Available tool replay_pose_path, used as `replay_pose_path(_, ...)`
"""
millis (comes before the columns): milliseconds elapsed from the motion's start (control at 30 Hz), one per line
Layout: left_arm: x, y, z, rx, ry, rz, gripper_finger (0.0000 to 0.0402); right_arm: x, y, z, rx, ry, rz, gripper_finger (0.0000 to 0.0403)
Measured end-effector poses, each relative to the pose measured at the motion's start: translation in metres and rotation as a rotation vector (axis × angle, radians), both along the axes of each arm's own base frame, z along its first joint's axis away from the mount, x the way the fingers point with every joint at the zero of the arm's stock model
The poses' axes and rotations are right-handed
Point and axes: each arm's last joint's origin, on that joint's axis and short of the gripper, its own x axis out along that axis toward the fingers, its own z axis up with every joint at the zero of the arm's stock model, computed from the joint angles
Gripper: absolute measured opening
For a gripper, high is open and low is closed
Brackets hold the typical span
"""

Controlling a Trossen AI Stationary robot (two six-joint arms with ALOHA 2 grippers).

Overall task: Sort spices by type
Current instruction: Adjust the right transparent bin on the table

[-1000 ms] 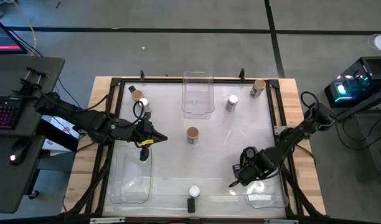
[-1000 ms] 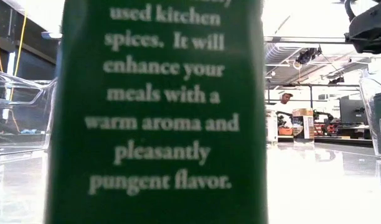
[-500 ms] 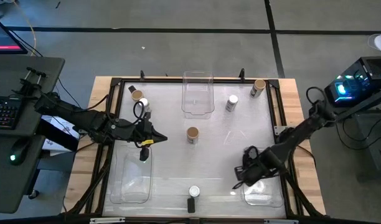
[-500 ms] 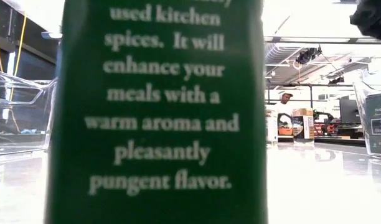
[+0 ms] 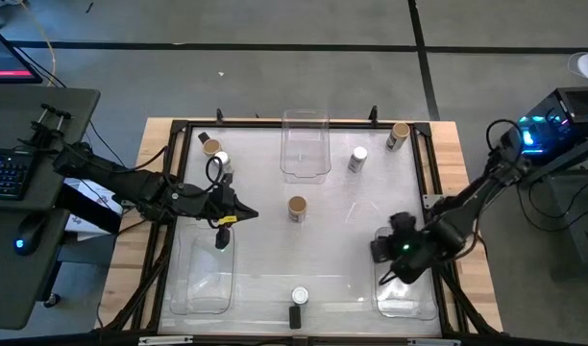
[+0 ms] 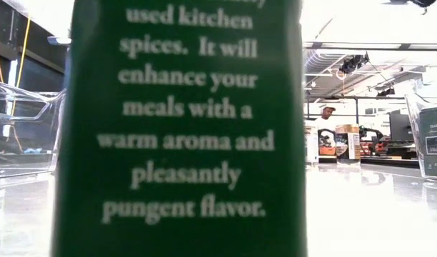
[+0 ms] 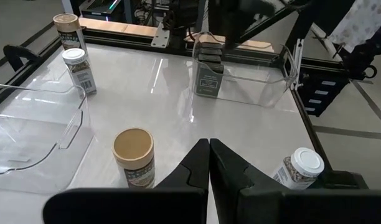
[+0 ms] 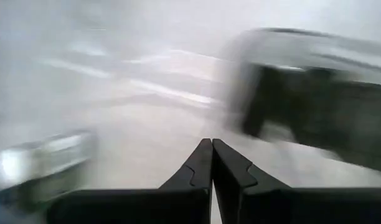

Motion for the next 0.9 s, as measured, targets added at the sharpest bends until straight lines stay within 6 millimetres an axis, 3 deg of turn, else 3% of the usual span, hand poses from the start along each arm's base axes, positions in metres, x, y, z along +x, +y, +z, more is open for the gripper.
replay_pose_path(167,0.000,0.000,0.000,-0.008,-0.001,0.003,0.0000,0.046,0.017,-0.012,0.044,-0.167,0.199,0.0000)
replay_pose_path(333,0.000,0.000,0.000,-0.028,-0.005,0.012,0.0000,0.076,0.038,-0.038,0.174,-0.141,0.389,0.0000)
replay_pose_path(567,0.000,-0.001,0.001,-0.059,-0.008,0.022,0.0000,0.077,0.057,-0.047,0.151,0.064,0.557,0.0000)
replay_pose_path(900,0.000,-0.001,0.001,-0.063,-0.008,0.024,0.0000,0.071,0.078,-0.038,0.045,0.141,0.864,0.0000)
